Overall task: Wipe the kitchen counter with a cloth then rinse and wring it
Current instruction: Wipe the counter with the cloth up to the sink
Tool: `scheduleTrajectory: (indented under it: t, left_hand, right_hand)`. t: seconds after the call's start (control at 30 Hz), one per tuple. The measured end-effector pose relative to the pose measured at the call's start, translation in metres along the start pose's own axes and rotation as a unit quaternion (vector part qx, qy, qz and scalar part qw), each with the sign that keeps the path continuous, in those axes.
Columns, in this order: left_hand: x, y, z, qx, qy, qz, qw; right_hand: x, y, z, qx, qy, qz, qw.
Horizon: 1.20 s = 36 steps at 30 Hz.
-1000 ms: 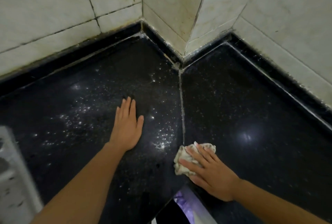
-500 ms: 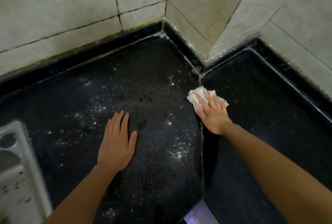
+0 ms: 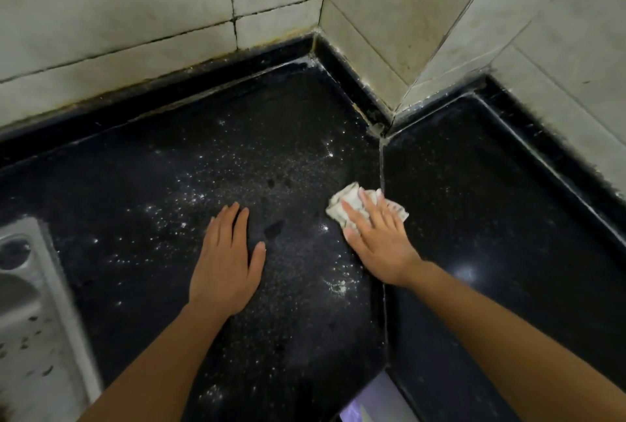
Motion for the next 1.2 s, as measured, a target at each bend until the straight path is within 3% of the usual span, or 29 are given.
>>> scheduleTrajectory:
  t: [0.2,0.33,0.43,0.47,0.57,0.67,0.97,1.07,1.2]
  left_hand:
    - [-0.001,-0.005,0.000,0.025,0.007,-0.008,1.000]
    - [0.000,-0.006,-0.001,0.018,0.019,-0.017,1.000]
    - [0.000,-0.006,-0.001,0.018,0.019,-0.027,0.999]
    - [-0.001,-0.005,-0.001,0.016,0.018,-0.029,0.999]
    - [-0.003,-0.005,-0.001,0.013,0.019,-0.039,0.999]
    - [-0.004,-0.003,-0.003,0.010,0.020,-0.057,0.998]
    - [-0.003,0.002,-0.004,0.013,0.003,-0.054,0.998]
    - [-0.002,0.003,-0.004,0.009,0.001,-0.063,0.998]
    - [-0.003,0.004,-0.005,0.003,-0.002,-0.056,0.998]
  right_hand:
    - [0.070,0.037,-0.008,0.076,-0.102,-0.012,0.992]
    - [0.095,0.052,0.000,0.189,-0.157,0.004,0.969]
    - [0.082,0.035,0.001,0.154,-0.173,-0.011,0.973]
    - [0.073,0.029,0.001,0.126,-0.147,-0.031,0.981]
    - [0.032,0.010,0.002,0.050,-0.022,0.007,0.998]
    - [-0.019,-0.012,0.002,-0.006,0.063,0.009,0.998]
    - [-0.112,-0.047,-0.016,-0.058,0.174,0.041,0.982]
    - [-0.097,-0.038,-0.023,-0.057,0.138,0.039,0.988]
    - [-0.037,-0.002,-0.036,0.047,-0.022,0.020,0.998]
Point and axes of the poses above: each hand's wrist, its own x-axis away from the middle knuckle, its own y-axis out of the palm, z = x × y, the point moved 2 cm from there along -x, towards the middle knuckle, and after that the axes turned 10 degrees about y, right-handed, at the moved point
